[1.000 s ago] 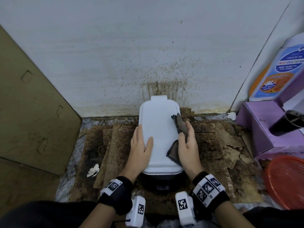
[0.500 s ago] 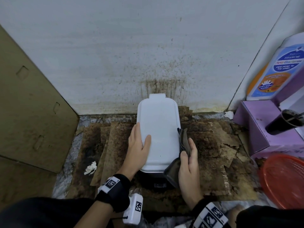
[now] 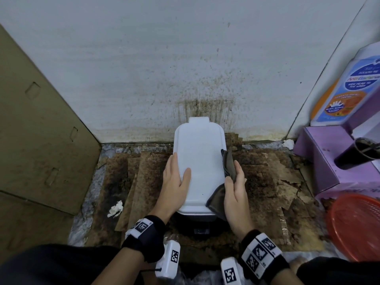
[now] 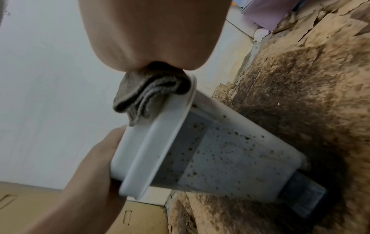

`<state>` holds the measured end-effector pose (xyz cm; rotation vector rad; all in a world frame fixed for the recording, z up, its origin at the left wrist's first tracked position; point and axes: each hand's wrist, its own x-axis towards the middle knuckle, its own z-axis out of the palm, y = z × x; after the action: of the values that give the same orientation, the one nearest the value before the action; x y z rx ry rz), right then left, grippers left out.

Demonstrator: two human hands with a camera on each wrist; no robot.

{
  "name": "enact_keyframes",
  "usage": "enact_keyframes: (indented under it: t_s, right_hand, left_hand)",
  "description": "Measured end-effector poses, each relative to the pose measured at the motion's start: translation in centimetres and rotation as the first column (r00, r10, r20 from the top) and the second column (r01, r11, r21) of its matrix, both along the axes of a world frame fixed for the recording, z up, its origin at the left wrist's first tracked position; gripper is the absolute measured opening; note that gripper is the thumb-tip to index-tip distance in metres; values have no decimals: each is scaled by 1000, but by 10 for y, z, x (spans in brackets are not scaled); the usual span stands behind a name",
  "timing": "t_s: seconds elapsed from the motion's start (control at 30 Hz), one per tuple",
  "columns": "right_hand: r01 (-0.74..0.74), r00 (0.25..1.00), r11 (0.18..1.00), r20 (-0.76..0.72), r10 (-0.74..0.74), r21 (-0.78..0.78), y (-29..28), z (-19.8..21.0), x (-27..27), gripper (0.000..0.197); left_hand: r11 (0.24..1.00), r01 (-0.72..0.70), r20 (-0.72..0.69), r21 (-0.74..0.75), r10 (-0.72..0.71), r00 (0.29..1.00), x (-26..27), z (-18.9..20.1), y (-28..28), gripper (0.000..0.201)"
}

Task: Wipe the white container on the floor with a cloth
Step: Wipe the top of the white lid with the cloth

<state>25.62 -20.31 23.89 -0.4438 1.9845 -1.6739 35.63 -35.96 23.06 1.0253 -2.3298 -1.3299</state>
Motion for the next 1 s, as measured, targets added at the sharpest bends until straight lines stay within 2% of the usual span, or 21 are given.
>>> enact_keyframes:
  t_s: [0.13,0.23,0.3,0.4,0.5,0.6,0.73,0.83,0.9,1.0]
  right_hand:
    - [-16,997,999,-70,18,29,18,-1,22,49]
    - [-80,992,995,-97,85,58,20,4,25,52]
    - [-138,969,981,-187,163,137,15,6,18,55]
    - [-168,832,919,-448,326,357,-6,2,4,61]
    - [-88,724,814,-524,449,575,-25,1,-6,70]
    - [13,641,739,-573,511,674,-40,6,-11,79]
    - [76,622,718,-595,509,692,-51,10,-10,79]
    - [103,554,742,-658,510,662,-37,9,7,71]
    - [61,520,761,-671,528,646,-24,6,26,65]
    - [-5,524,779,-662,536,627,-14,2,41,61]
  left_hand:
    - [1000,0,-16,4,0,1000,0,-1,0,71]
    - [1000,-5,-21,-2,5,1000,0,-2,-1,71]
    - [1000,-11,-30,-6,11,999,0,-3,-1,70]
    - [1000,-12,-29,-20,11,1000,-1,-5,-2,70]
    - [1000,-20,-27,8,20,999,-1,-4,-1,71]
    - [998,-35,-56,59,38,998,-2,-2,-1,81]
    - [998,-48,-57,38,50,997,-2,-5,-1,76]
    - [999,-44,-52,10,44,998,-2,-8,-1,62]
    - [999,-38,-45,2,38,998,-2,-9,-1,61]
    - [1000,-30,-50,2,30,998,-2,-9,-2,60]
